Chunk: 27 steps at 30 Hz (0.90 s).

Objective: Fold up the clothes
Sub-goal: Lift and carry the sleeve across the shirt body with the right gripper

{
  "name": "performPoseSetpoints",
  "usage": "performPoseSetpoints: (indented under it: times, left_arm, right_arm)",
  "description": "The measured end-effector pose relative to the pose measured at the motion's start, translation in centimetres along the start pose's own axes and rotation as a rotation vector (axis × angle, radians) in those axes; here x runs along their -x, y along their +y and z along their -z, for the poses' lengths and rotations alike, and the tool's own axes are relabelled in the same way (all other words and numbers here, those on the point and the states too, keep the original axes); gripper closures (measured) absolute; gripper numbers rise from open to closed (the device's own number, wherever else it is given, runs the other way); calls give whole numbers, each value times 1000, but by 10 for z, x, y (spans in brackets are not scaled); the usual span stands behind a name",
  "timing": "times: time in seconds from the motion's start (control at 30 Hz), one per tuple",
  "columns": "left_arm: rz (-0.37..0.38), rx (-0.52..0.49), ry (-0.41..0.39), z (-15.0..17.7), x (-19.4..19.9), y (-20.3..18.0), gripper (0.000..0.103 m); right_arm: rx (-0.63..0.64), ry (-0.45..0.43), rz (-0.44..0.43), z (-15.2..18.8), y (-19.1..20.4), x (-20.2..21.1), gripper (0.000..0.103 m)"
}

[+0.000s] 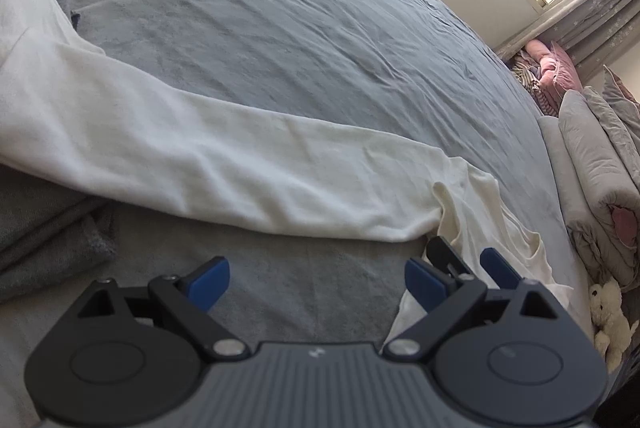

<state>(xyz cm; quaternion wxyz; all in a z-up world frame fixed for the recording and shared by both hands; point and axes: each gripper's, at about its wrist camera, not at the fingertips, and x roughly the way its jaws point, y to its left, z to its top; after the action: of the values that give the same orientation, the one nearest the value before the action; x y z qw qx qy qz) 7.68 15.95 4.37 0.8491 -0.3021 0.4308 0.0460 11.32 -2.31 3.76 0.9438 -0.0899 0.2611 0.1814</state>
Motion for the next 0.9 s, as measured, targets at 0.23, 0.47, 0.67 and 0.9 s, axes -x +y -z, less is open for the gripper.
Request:
performPoseSetpoints:
  times: [0.23, 0.47, 0.67, 0.9]
  left_arm:
    - [14, 15, 2, -2, 2, 2, 8]
    - [19, 13, 0, 0, 2, 0, 8]
    - [26, -15, 1, 3, 2, -5, 8]
    - [33, -36, 7, 6, 0, -9, 8]
  right_arm:
    - [-88, -13, -15, 5, -19, 23, 90]
    - [80, 1, -159, 34, -14, 93, 90]
    - [129, 62, -187, 56, -19, 107, 89]
    - [110, 84, -195, 67, -19, 111, 87]
